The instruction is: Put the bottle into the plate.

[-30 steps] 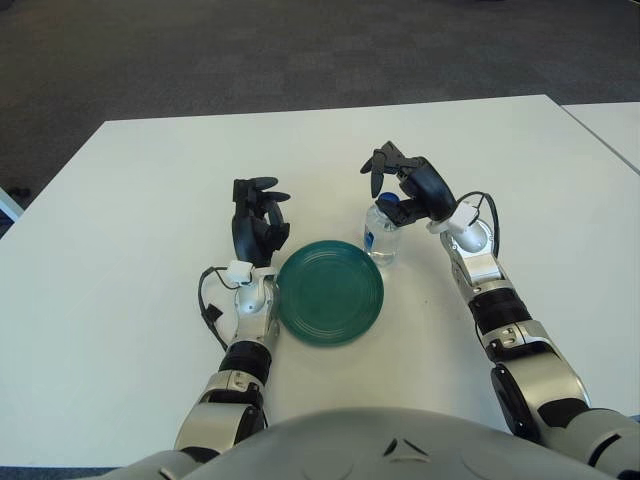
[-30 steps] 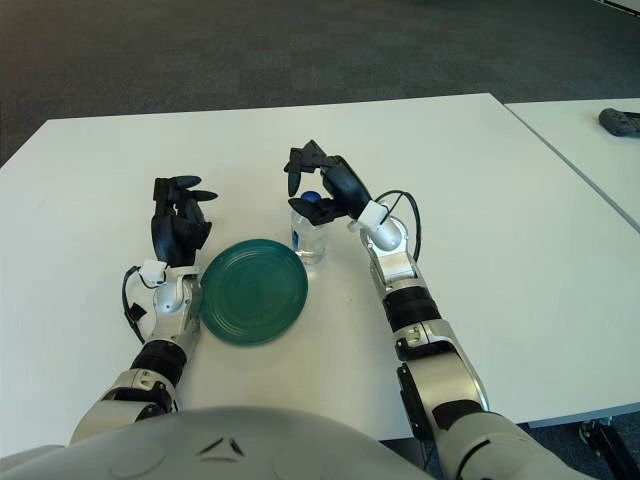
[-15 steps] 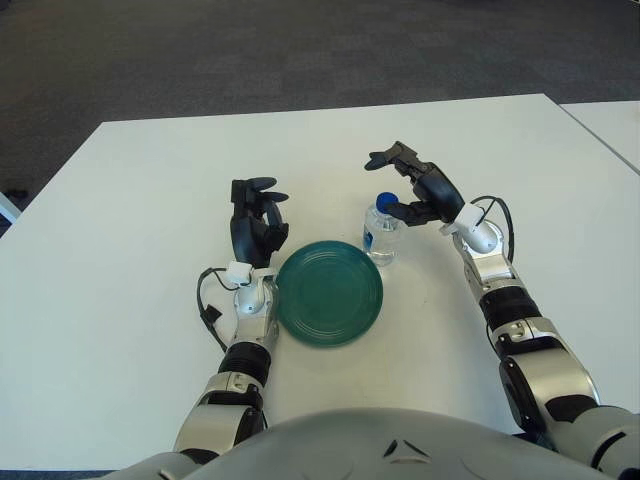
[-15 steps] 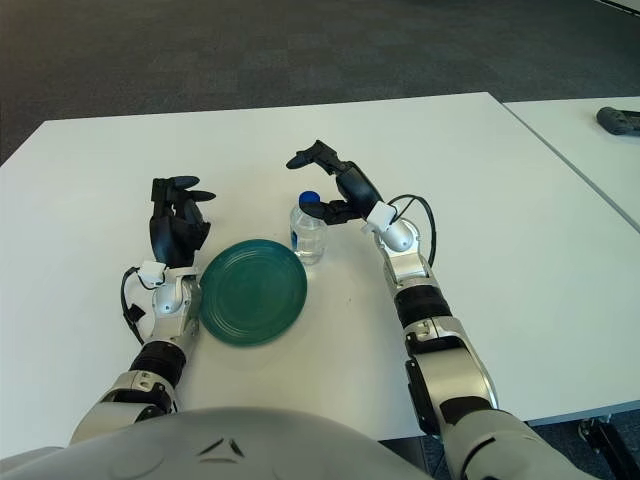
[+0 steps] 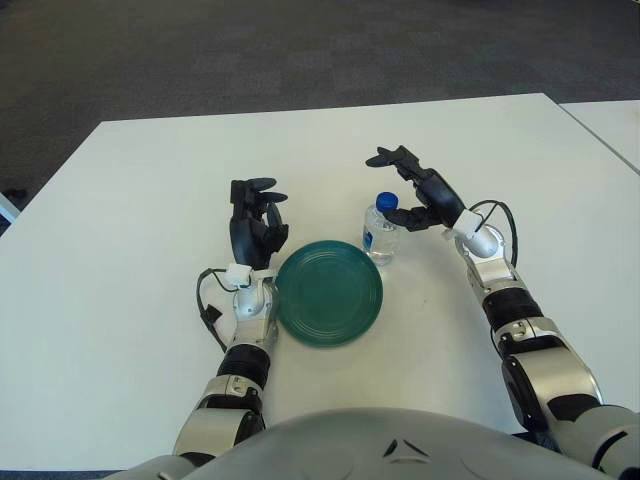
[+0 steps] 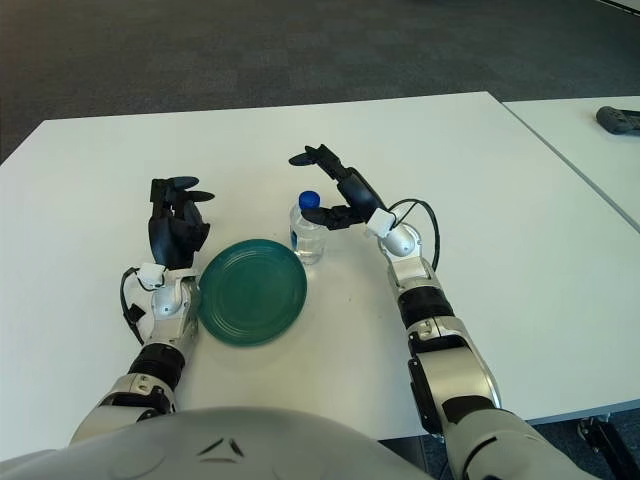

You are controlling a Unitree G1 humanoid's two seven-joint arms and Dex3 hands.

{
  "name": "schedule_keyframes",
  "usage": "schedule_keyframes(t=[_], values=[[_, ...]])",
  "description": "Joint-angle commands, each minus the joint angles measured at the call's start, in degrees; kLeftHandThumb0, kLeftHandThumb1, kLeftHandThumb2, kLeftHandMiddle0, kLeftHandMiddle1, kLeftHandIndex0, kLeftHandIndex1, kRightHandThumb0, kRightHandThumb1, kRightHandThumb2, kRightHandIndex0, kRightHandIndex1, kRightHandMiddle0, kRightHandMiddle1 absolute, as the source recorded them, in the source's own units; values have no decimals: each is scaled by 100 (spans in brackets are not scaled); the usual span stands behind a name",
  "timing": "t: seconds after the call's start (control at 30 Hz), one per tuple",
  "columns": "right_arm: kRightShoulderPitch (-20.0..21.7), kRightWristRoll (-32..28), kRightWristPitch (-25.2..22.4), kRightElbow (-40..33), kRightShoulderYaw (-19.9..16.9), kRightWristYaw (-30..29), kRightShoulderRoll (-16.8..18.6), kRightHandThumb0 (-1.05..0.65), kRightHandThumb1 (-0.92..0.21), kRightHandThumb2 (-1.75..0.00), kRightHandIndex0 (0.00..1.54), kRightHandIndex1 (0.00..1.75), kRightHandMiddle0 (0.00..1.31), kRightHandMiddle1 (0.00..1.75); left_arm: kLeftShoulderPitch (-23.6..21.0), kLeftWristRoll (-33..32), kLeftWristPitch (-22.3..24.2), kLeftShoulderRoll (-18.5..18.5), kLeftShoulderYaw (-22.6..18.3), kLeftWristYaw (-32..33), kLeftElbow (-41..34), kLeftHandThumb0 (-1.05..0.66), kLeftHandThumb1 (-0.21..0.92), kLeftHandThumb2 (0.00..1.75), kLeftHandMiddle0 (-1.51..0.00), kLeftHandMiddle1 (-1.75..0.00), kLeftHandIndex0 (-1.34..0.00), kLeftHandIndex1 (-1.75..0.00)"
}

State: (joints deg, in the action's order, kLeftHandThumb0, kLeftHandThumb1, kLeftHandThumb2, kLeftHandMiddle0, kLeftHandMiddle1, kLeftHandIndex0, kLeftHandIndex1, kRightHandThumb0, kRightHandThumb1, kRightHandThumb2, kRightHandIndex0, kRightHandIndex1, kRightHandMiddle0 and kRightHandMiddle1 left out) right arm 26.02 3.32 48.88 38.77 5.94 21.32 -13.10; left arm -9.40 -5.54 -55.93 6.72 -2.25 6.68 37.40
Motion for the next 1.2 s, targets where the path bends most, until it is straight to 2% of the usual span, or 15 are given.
schedule_keyframes(t=[0.0, 0.6, 0.83, 1.17], values=[[61, -121, 175, 87, -71, 82, -97, -105, -92, -44, 40, 12, 1, 92, 423, -46, 6, 477, 19, 15, 147, -93, 92, 67, -21, -170, -21, -150], [-99, -327, 734, 386, -113, 451, -314, -105, -92, -55, 38, 6, 4, 87, 510, 26, 75, 534, 149, 68, -2, -94, 92, 67, -20, -163, -23, -148], [-196, -168, 983, 642, -41, 576, -413, -105, -92, -61, 33, 2, 2, 86, 539, 83, 78, 566, 210, 94, -54, -96, 92, 69, -20, -161, -24, -147], [-267, -13, 1046, 1058, 103, 703, -487, -105, -92, -55, 33, 1, 0, 83, 612, 146, 76, 591, 289, 169, -166, -96, 92, 70, -20, -157, -23, -148]])
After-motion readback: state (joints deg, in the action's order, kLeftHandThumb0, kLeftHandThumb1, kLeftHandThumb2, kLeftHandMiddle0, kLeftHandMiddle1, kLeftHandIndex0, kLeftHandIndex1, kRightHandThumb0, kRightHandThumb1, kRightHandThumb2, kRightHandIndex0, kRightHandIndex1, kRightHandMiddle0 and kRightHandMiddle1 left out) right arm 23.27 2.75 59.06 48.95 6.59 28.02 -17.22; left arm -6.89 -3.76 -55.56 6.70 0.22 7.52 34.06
